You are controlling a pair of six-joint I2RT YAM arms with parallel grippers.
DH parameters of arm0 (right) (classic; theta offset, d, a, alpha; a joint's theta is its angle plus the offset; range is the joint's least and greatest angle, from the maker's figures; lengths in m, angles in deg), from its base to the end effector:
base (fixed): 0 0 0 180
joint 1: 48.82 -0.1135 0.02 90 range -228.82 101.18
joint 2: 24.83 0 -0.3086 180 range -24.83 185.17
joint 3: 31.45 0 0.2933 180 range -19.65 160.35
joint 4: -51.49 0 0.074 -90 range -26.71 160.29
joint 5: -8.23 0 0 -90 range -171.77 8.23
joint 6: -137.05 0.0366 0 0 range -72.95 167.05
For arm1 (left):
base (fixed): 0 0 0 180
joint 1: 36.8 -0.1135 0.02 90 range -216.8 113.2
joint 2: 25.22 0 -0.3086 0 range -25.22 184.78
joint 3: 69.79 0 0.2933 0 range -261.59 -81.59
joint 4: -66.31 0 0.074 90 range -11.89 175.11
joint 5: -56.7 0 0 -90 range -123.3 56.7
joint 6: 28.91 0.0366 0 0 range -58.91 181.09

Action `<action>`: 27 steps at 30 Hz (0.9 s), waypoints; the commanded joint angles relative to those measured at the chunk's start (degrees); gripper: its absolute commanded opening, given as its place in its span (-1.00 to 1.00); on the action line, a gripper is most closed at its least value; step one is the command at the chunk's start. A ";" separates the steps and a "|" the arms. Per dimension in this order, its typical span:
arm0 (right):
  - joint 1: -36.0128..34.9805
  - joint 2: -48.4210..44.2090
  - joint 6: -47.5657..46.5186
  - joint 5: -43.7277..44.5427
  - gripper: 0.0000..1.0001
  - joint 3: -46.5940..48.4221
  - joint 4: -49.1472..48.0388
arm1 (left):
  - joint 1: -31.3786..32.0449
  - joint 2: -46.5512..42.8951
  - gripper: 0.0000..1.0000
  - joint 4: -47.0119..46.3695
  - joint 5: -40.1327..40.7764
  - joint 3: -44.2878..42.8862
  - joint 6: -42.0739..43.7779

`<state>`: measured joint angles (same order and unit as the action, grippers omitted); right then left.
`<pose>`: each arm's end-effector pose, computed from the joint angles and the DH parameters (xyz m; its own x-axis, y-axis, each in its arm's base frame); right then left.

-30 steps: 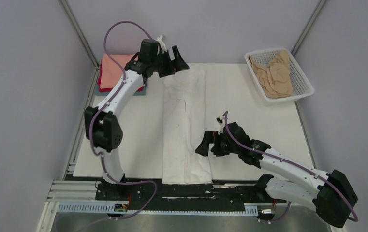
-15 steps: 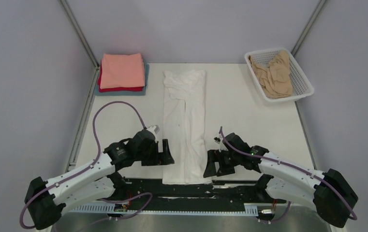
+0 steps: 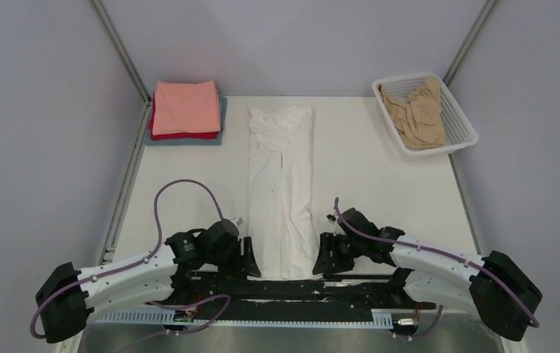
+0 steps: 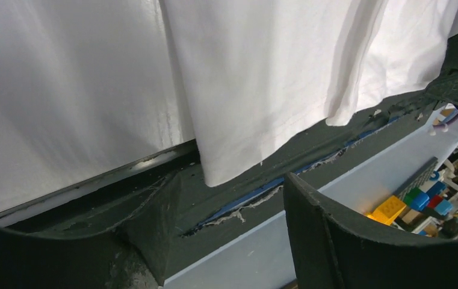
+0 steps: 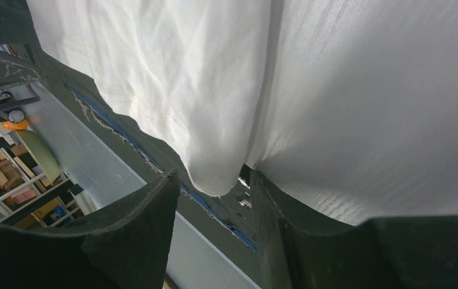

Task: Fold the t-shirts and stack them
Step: Grab the bottom of the folded rectangular tshirt with both arms, then fold the folded rectangular tshirt in 1/3 of the way

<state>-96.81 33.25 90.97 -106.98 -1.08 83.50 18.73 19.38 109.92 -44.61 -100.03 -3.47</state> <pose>0.1025 0.1371 0.1466 -0.9823 -0.1529 -0.1081 -0.1869 0.7663 0.6147 0.0748 -0.1217 0.1643 -0.9893 -0.1235 -0.0777 -0.0607 0.8327 -0.5504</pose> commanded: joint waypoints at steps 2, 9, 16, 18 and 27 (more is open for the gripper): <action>-0.38 1.05 1.85 1.69 -0.06 -0.53 -4.84 | 1.74 3.71 0.26 -8.23 -3.84 1.98 -2.81; -0.38 2.41 1.70 1.18 -0.43 -0.74 -5.92 | 2.07 6.05 -0.72 -5.12 -0.42 1.21 -3.21; -1.46 -1.28 6.14 -8.95 -1.00 -4.00 -6.55 | 3.39 -0.60 -1.00 -1.60 -0.71 1.66 -5.92; -1.68 -4.78 8.91 -10.37 -1.00 -5.89 -5.34 | 4.71 -3.92 -1.00 -0.50 -1.28 2.98 -8.80; -1.69 -10.26 7.91 -2.38 -0.97 -0.84 -2.71 | 6.06 -8.84 -1.00 -12.79 2.58 1.02 -4.72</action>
<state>-98.25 21.53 99.54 -112.95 -7.40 80.57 24.65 10.72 103.63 -46.64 -94.80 -10.70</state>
